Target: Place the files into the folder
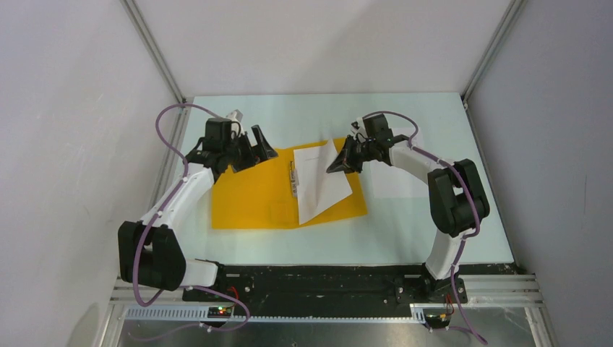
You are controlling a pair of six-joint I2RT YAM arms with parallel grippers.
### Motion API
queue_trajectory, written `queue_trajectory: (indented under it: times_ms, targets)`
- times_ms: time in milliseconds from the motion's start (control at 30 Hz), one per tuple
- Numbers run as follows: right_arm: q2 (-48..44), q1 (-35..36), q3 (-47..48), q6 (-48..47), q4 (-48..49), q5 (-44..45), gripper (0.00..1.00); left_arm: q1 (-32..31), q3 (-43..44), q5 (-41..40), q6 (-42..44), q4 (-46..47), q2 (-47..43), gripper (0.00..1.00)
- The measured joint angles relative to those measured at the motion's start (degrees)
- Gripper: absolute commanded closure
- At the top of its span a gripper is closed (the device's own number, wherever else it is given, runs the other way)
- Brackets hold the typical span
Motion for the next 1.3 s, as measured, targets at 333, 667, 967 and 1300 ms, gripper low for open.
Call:
queue_trajectory:
  times_ms: [333, 667, 967, 1300]
  targets:
    - [0.0, 0.0, 0.0, -3.1, -2.5, 3.1, 0.92, 0.0, -0.1, 0.0, 0.0, 0.0, 0.0, 0.02]
    - [0.0, 0.1, 0.0, -6.3, -3.5, 5.4, 1.0, 0.0, -0.1, 0.0, 0.0, 0.0, 0.0, 0.02]
    - [0.2, 0.3, -1.0, -10.7, -0.9, 2.1, 1.0, 0.0, -1.0, 0.0, 0.0, 0.0, 0.0, 0.01]
    - [0.6, 0.6, -1.2, -14.8, 1.3, -1.0, 1.0, 0.0, -1.0, 0.0, 0.0, 0.0, -0.1, 0.01]
